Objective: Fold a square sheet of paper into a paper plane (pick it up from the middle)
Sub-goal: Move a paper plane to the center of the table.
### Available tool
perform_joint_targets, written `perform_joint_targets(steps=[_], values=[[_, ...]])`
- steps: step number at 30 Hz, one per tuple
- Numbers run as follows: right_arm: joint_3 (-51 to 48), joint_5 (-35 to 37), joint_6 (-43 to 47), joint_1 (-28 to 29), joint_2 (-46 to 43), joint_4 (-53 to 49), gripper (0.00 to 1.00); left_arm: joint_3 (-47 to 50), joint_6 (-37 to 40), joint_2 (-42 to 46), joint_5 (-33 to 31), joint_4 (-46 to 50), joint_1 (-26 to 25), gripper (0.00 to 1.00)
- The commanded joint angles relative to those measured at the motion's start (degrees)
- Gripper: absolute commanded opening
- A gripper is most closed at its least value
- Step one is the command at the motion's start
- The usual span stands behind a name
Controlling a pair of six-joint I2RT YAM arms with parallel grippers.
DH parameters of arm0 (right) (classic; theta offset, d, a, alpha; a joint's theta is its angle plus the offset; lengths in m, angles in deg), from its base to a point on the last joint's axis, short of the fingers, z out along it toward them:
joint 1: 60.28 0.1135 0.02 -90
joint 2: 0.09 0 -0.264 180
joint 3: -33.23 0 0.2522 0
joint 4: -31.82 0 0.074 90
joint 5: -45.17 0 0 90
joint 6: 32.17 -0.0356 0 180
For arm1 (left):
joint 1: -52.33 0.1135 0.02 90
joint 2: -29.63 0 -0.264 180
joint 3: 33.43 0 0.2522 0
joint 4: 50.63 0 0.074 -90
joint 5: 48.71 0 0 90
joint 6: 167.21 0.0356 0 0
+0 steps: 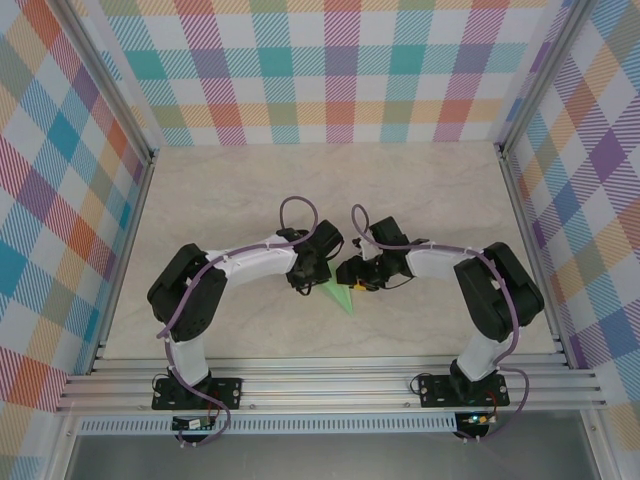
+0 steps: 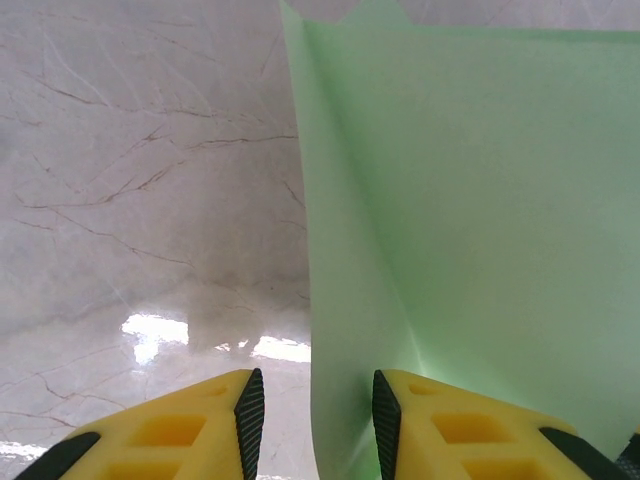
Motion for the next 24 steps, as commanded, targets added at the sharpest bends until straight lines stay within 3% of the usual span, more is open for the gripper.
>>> perform_joint_targets(steps=[1,15,24], values=[[1.6,-1.8,2.2,1.1,0.8,-1.1,0.5,1.1,-0.6,2.4,0.2,-0.2,0.6,0.36],[4.6,8.4,5.0,6.4,3.0,-6.1,0.35,5.6,-1.9,7.2,0.0,-4.4,0.6,0.36],[9.1,17.1,6.5,9.4,5.3,-12.3,0.16,12.3,-5.3,18.4,-5.4,-5.1,0.7,0.36]])
